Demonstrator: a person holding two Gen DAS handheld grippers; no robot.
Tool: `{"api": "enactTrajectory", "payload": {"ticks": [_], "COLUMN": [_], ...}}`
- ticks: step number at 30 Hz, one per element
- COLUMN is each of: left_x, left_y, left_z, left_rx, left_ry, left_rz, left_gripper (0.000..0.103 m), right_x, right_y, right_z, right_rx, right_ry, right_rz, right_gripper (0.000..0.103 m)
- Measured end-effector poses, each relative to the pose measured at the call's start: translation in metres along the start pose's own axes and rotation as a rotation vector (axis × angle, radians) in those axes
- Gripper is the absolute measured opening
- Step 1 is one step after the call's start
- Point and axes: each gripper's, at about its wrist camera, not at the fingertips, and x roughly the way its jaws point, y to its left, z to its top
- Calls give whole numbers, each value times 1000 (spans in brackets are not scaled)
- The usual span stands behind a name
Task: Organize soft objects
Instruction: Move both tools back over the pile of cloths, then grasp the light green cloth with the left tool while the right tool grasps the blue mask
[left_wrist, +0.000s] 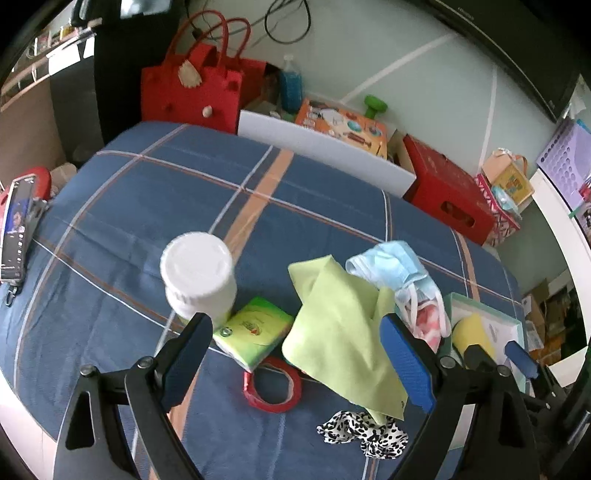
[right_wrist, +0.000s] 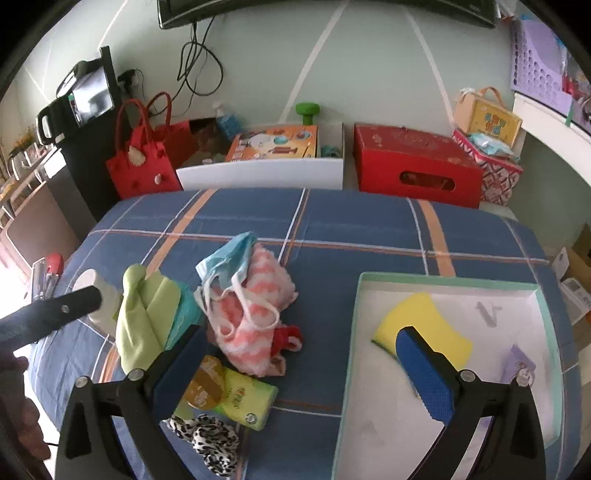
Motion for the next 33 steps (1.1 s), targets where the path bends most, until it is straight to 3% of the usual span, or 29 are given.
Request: {"api": "enactTrajectory", "payload": {"ticks": [5, 12, 15, 20, 23, 25, 27, 30, 32, 33], "left_x": [15, 31, 37, 44, 41, 40, 40, 39, 38, 37], "left_y": [-5, -23, -28, -34, -33, -31, -29, -25, -21, -21], "left_z": [0, 7, 7, 9, 11, 13, 17, 22, 25, 27], "left_rx": [-1, 81, 93, 96, 107, 104, 95, 78, 73, 76], "left_ry": [52, 82, 116, 138, 117, 112, 101, 97, 78, 75], "left_rz": [5, 5, -31, -86, -75, -82, -91, -109, -110, -109], "left_gripper": [92, 91, 81, 62, 51, 49, 38, 35, 11, 8], "right_x": [3, -10, -7, 4, 8, 9, 12, 18, 20, 22], "right_y": [10, 19, 19, 26, 29, 29, 28, 27, 28, 29], "right_z": [4, 20, 24, 33, 36, 37, 38, 40, 42, 42], "right_rx": [-6, 19, 45, 31, 23, 24, 27, 30, 26, 22], "right_ry": [-11, -49, -22, 21, 28, 28, 30, 49, 54, 58], "right_rz": [14, 42, 56, 63, 61, 64, 67, 68, 66, 64], "right_gripper": [100, 91, 89, 77, 73, 72, 71, 64, 64, 64]}}
